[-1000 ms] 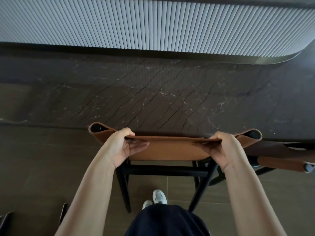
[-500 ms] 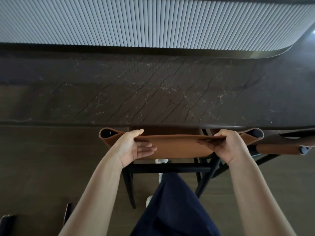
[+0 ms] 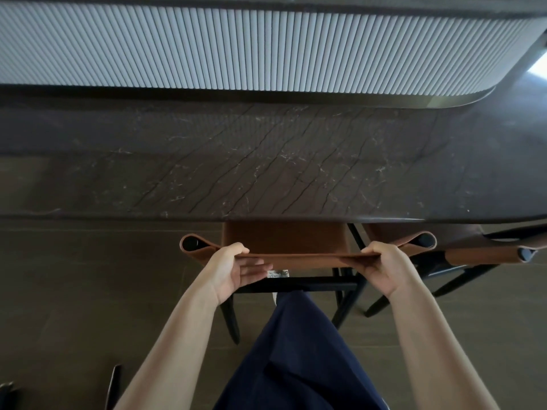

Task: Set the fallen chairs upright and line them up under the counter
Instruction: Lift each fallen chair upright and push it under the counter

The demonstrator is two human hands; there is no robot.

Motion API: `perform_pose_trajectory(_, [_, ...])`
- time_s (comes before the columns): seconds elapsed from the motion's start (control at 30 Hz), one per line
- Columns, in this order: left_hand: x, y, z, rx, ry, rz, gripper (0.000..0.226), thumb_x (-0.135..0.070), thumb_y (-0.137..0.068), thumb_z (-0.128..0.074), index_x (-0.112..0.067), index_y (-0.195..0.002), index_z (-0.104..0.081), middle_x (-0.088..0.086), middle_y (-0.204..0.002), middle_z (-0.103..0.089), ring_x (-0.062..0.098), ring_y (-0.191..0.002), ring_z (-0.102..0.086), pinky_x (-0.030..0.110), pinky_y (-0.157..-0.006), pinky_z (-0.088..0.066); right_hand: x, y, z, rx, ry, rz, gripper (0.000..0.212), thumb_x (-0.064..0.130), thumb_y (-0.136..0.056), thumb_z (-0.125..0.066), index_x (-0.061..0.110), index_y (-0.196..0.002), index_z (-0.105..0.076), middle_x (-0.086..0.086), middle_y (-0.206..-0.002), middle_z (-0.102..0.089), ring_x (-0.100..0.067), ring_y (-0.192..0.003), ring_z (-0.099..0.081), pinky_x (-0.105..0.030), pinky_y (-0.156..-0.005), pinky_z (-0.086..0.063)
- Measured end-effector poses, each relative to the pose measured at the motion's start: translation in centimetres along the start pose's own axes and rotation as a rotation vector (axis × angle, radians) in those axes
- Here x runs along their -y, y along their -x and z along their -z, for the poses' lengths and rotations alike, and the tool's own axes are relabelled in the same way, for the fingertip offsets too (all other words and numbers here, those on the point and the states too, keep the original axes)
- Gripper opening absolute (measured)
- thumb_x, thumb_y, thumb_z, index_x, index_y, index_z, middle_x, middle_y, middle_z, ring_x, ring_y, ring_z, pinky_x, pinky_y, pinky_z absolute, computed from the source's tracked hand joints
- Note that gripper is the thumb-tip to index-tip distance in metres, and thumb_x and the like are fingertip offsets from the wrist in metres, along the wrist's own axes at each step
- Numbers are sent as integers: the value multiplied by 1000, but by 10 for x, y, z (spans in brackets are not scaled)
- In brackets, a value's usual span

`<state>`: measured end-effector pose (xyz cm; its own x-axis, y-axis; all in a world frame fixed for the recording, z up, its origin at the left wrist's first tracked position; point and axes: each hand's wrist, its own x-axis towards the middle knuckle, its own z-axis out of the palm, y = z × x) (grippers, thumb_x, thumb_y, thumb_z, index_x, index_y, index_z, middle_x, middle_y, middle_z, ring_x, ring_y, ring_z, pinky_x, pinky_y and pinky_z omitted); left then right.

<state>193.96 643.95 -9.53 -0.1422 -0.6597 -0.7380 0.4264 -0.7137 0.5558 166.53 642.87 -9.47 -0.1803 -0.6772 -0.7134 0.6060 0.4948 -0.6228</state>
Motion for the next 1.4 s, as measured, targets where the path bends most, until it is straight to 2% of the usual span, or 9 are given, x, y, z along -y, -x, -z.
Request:
perform_pose_trajectory(0.13, [12,-23,9,-11,42,26,40,-6,-100,-38,5,-138,-38,34,-126,-55,43,-104,-65,47,-88,-53,-15,-29,6,-31,-24,-24,21,-16,-87,-38,0,-95,-48,-22,-91,-54,-40,-88,-60,-48,-59,-57])
perform_pose_trajectory(0.33, [4,-52,23,-33,14,29,37,-8,-100,-39,5,-134,-43,29,-118,-63,38,-104,-66,44,-86,-54,-29,-64,2,-9,-29,-43,20,-17,-86,-41,-2,-93,-53,-25,-97,-57,-41,-92,-62,-41,-52,-59])
perform_pose_trajectory(0.53, [-10,-68,32,-21,81,39,37,-8,-99,-38,7,-132,-45,27,-116,-65,36,-103,-67,44,-85,-53,-26,-82,-14,-30,-30,-101,21,-17,-85,-42,-4,-98,-52,-29,-116,-51,-46,-107,-59,-48,-65,-58])
perform_pose_trajectory(0.7, [-11,-72,36,-14,-3,69,39,-11,-99,-41,4,-134,-47,22,-120,-65,32,-106,-67,46,-85,-53,-26,-83,-14,-38,-28,-119,22,-17,-87,-42,-4,-102,-51,-29,-117,-51,-47,-114,-57,-44,-55,-60])
perform_pose_trajectory(0.8, [-13,-68,38,-1,-20,92,35,-11,-98,-44,1,-130,-50,20,-125,-63,30,-108,-66,49,-92,-51,-26,-83,-16,-51,-27,-127,25,-16,-87,-42,-4,-107,-50,-28,-115,-52,-46,-111,-58,-47,-63,-57])
perform_pose_trajectory(0.93, [-10,-64,29,-87,46,50,37,-10,-99,-44,-3,-135,-42,24,-127,-59,33,-107,-65,48,-90,-52,-22,-79,-22,-75,-36,-147,19,-15,-88,-41,0,-98,-50,-22,-104,-52,-40,-98,-58,-48,-67,-56])
perform_pose_trajectory(1.07, [-8,-54,18,-168,119,-12,46,-17,-102,-43,-10,-146,-32,28,-131,-52,38,-110,-61,48,-94,-50,-25,-73,-30,-106,-71,-158,15,-10,-92,-39,2,-91,-48,-20,-103,-50,-34,-90,-55,-53,-94,-51])
perform_pose_trajectory(1.27, [-8,-27,5,-203,298,-103,49,-19,-99,-50,-6,-144,-36,29,-135,-47,39,-112,-58,47,-96,-49,-16,-53,-30,-67,-69,-185,28,-6,-94,-38,-2,-121,-45,-29,-131,-49,-43,-118,-53,-53,-89,-49])
perform_pose_trajectory(1.4, [-2,-5,-3,-212,362,-192,54,-14,-98,-51,-3,-147,-31,28,-144,-39,40,-122,-52,46,-98,-47,-6,-32,-25,30,2,-197,47,-2,-94,-40,-2,-141,-34,-31,-139,-41,-45,-117,-54,-45,-66,-55])
